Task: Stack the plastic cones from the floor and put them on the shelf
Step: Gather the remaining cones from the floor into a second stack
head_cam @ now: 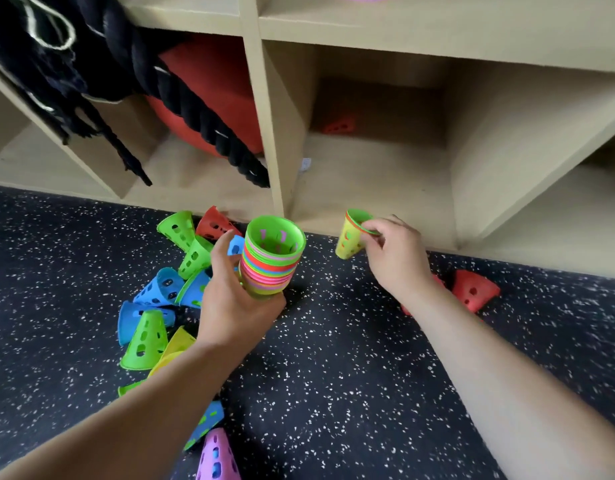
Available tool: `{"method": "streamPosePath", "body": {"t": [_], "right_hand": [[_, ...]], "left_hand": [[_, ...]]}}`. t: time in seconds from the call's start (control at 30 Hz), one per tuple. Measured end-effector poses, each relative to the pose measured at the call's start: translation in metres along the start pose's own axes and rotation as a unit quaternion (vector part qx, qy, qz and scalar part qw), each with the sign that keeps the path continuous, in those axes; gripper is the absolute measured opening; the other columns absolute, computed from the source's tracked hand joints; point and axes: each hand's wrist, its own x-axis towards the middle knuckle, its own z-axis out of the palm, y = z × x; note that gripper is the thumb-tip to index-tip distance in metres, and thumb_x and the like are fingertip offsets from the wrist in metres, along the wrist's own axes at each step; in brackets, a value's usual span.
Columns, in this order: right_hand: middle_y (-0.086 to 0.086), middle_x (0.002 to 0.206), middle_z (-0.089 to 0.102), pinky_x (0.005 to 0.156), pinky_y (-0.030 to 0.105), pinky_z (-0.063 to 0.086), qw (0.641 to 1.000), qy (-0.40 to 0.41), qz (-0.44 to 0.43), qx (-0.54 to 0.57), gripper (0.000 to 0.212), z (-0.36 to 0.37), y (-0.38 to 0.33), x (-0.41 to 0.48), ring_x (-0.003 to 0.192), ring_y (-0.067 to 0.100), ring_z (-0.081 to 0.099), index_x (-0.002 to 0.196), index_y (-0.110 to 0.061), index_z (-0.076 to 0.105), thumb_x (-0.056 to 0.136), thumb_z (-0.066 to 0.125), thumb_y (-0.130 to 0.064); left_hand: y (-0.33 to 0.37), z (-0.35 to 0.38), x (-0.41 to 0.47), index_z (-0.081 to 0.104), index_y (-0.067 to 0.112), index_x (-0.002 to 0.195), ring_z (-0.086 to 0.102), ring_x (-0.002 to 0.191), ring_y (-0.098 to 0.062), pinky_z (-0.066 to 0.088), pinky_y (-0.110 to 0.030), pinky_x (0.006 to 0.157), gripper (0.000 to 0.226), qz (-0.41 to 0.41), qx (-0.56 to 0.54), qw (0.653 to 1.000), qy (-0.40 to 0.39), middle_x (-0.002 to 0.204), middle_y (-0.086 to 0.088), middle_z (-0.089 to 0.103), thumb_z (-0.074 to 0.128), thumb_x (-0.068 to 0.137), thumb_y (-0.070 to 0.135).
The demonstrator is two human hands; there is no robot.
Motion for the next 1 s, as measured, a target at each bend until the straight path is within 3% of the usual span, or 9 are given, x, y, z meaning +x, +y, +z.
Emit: {"method": "streamPosePath", "body": {"t": [0.17,0.3,0.4,0.47,0.57,0.67,0.77,0.87,1.0], "right_hand": [[-0.001,0.097,0.065,0.065,0.012,0.045,0.967,0.161,-0.089,0.174,0.015,-0.048,-0.066,-0.043,0.076,0.005,0.059,0.104,-0.008,0.071,0.091,0.067,-0.007],[0.003,0.107,0.064,0.067,0.012,0.042,0.965,0.039,-0.172,0.193,0.023,-0.047,-0.087,-0.056,0.083,0.002,0.057,0.109,-0.008,0.073,0.087,0.072,-0.011],[-0.001,0.109,0.061,0.057,0.017,0.045,0.965,0.061,-0.114,0.229,0.025,-0.042,-0.069,-0.055,0.073,0.011,0.058,0.110,-0.013,0.073,0.085,0.070,-0.012],[-0.004,0.106,0.060,0.063,0.021,0.048,0.979,0.112,-0.029,0.168,0.025,-0.042,-0.040,-0.045,0.070,0.011,0.058,0.110,-0.015,0.072,0.086,0.065,-0.011],[0.002,0.115,0.061,0.081,0.029,0.053,0.984,0.058,0.170,-0.011,0.029,-0.032,0.020,-0.021,0.086,0.015,0.063,0.117,-0.014,0.066,0.089,0.064,-0.020],[0.008,0.101,0.071,0.064,0.030,0.049,0.960,0.007,0.279,-0.028,0.026,-0.009,0.055,-0.002,0.082,0.026,0.068,0.105,-0.012,0.070,0.089,0.063,-0.032],[0.008,0.103,0.075,0.062,0.030,0.050,0.952,-0.011,0.304,-0.030,0.026,0.009,0.060,0.007,0.085,0.027,0.071,0.112,-0.014,0.074,0.092,0.059,-0.022],[0.007,0.107,0.074,0.070,0.030,0.051,0.954,0.054,0.295,0.012,0.027,0.007,0.050,0.006,0.085,0.023,0.067,0.111,-0.016,0.074,0.095,0.053,-0.014],[-0.003,0.095,0.070,0.067,0.036,0.054,0.960,0.136,0.135,0.204,0.021,-0.022,0.009,-0.021,0.074,0.019,0.064,0.108,-0.020,0.074,0.096,0.057,-0.019]], "left_hand": [[0.001,0.015,-0.003,0.020,0.030,0.155,0.063,0.102,-0.017,0.042,-0.030,0.087,0.110,-0.019,0.002,1.000,-0.021,0.114,0.015,0.057,0.086,0.068,0.016],[0.007,0.027,-0.008,0.019,0.032,0.152,0.068,0.104,-0.016,0.048,-0.033,0.090,0.110,0.003,-0.015,0.999,-0.031,0.111,0.019,0.061,0.088,0.067,0.019],[0.010,0.031,-0.009,0.020,0.037,0.150,0.070,0.106,-0.014,0.053,-0.043,0.097,0.110,0.013,-0.042,0.998,-0.036,0.116,0.021,0.063,0.087,0.064,0.024],[0.013,0.031,-0.009,0.018,0.041,0.149,0.069,0.105,-0.014,0.052,-0.044,0.099,0.109,0.009,-0.045,0.998,-0.037,0.119,0.015,0.063,0.084,0.064,0.025],[0.015,0.031,-0.009,0.017,0.042,0.149,0.068,0.105,-0.012,0.052,-0.042,0.099,0.109,0.007,-0.050,0.998,-0.039,0.120,0.017,0.061,0.084,0.064,0.023],[0.016,0.034,-0.011,0.019,0.041,0.149,0.069,0.103,-0.010,0.053,-0.044,0.097,0.108,0.002,-0.055,0.998,-0.034,0.118,0.021,0.062,0.082,0.062,0.027],[0.015,0.038,-0.014,0.019,0.039,0.149,0.069,0.100,-0.009,0.054,-0.043,0.095,0.109,-0.001,-0.050,0.998,-0.033,0.116,0.019,0.064,0.079,0.059,0.033],[0.014,0.039,-0.016,0.018,0.039,0.149,0.069,0.098,-0.009,0.053,-0.039,0.092,0.109,-0.005,-0.033,0.999,-0.032,0.116,0.016,0.065,0.079,0.059,0.033],[0.010,0.038,-0.017,0.017,0.038,0.150,0.068,0.100,-0.011,0.047,-0.032,0.088,0.110,-0.020,-0.021,0.999,-0.033,0.118,0.014,0.064,0.085,0.066,0.024]]}}
